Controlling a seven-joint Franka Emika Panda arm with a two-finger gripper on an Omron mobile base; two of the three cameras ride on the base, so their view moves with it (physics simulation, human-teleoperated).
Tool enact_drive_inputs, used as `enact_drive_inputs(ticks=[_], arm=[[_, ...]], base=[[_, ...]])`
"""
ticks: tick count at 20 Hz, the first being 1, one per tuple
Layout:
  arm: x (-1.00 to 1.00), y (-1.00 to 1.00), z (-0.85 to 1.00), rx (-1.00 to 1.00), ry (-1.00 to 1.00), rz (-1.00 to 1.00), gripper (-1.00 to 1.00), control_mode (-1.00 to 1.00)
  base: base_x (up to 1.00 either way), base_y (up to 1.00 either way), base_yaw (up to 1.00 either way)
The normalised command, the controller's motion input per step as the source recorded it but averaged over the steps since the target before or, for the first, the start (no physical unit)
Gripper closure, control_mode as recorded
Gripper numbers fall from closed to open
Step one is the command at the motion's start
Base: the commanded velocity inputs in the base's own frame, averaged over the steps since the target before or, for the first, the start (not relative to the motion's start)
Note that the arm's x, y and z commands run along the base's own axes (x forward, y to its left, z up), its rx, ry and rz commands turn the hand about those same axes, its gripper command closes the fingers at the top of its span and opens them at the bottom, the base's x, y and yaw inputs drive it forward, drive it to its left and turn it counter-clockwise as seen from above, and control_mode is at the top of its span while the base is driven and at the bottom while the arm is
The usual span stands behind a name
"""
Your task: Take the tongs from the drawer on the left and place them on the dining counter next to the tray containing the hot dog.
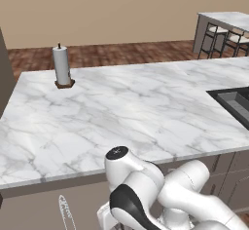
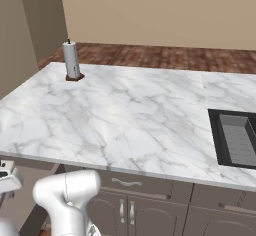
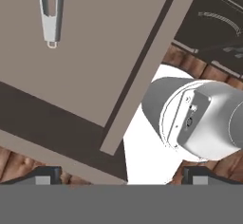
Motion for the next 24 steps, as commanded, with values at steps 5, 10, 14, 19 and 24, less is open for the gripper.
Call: enact_drive_inputs(ticks=[5,10,14,19,24], arm=[[0.20,0.00,-0.15,0.01,-0.10,0.00,-1.00,-1.00],[0.23,0.00,-0.34,0.07,-0.02,0.00,-1.00,-1.00],[0.35,0.00,-0.42,0.11,0.00,0.00,-1.00,-1.00],[0.27,0.14,-0.31,0.03,0.00,0.00,-1.00,-1.00],[0.04,0.37,0.00,0.00,0.04,0.00,-1.00,-1.00]], base=[[0.00,0.00,0.00],[0.00,0.00,0.00],[0.00,0.00,0.00],[0.00,0.00,0.00],[0.00,0.00,0.00]])
